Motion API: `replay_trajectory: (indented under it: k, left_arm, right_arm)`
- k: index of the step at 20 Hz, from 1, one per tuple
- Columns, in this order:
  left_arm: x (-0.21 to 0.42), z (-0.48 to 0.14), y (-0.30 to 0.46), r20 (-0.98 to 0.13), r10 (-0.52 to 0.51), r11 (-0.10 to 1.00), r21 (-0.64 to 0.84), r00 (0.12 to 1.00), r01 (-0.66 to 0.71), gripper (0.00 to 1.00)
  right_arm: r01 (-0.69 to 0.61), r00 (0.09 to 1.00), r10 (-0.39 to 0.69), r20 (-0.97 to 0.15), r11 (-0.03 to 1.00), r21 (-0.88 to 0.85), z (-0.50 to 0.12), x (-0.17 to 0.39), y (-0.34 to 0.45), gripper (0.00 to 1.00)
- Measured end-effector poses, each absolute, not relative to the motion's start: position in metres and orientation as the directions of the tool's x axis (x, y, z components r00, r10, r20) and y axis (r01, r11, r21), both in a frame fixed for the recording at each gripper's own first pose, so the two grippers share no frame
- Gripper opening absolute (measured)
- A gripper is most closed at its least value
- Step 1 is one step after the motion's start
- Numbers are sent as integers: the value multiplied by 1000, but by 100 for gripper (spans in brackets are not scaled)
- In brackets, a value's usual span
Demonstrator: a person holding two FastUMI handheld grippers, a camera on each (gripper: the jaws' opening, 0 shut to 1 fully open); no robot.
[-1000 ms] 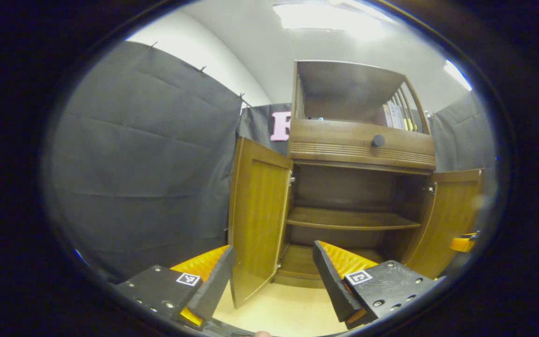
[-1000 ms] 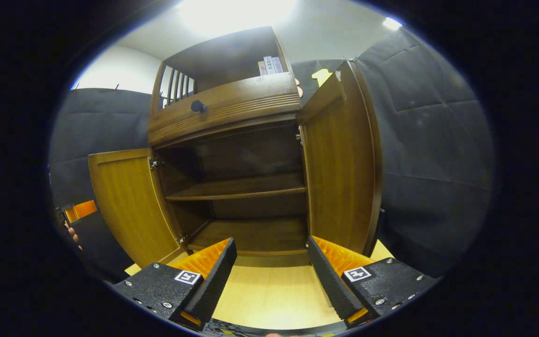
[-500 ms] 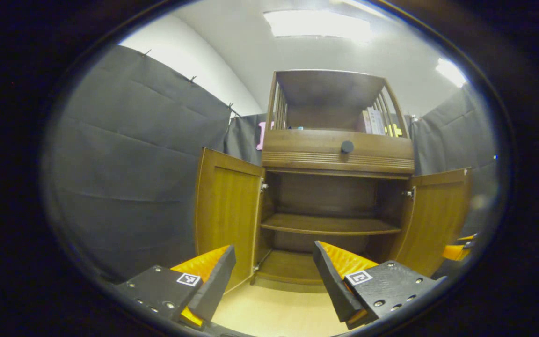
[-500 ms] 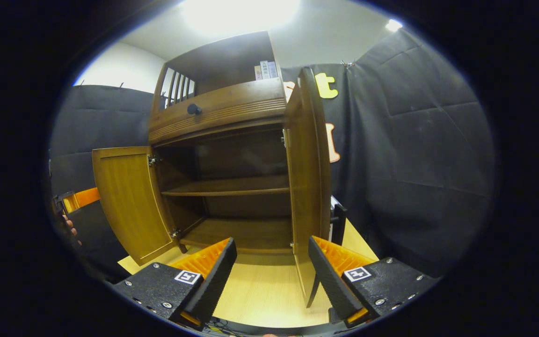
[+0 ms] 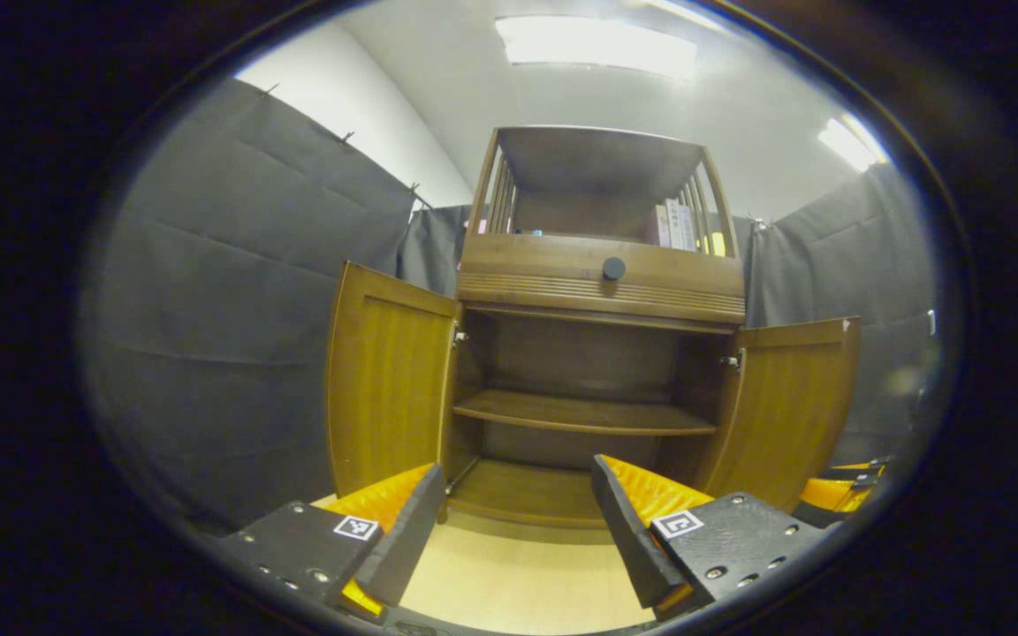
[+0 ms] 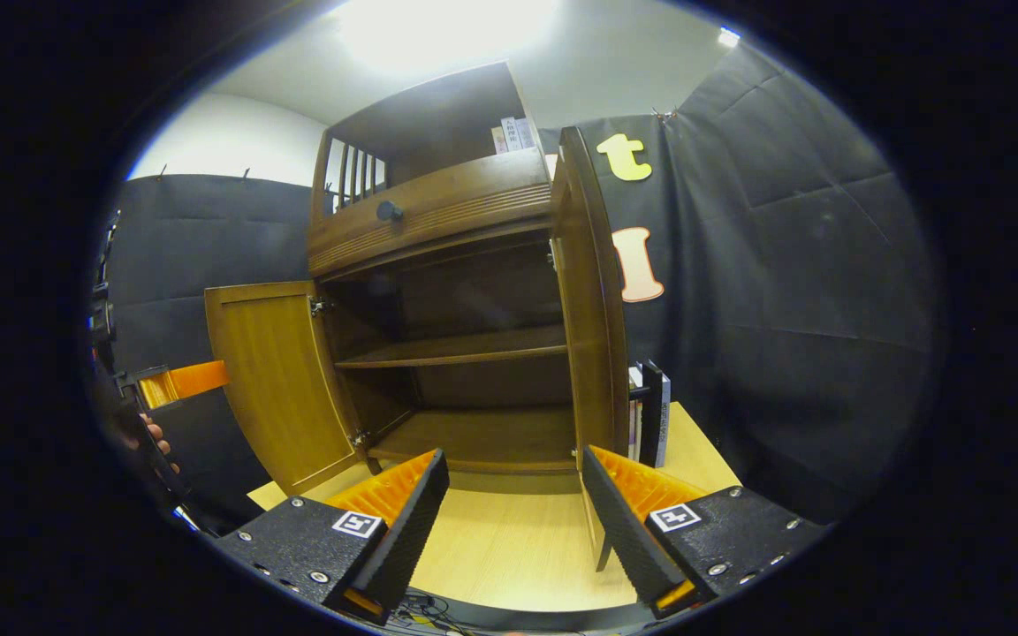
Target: Open the right door of the double-door shoe cabinet with the right hand, and open the left door with the left hand.
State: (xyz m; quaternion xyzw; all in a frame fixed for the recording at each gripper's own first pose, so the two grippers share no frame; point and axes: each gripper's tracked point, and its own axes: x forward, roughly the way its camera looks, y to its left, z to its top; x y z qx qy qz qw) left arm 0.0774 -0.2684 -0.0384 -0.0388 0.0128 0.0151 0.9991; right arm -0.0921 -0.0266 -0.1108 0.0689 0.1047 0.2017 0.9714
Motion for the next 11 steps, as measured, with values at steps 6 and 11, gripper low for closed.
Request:
replay_trajectory:
  k: [6,11]
  left_arm:
    - [77,-31,-287,17,-37,995,-93,999,39,100]
    - [80,-34,-286,10,-20,996,-83,1000,21,96]
  right_arm:
    - [-361,903,388,-184,918,164,-114,-95,-31,95]
    - [-316,925,341,-168,935,161,-111,-85,-37,91]
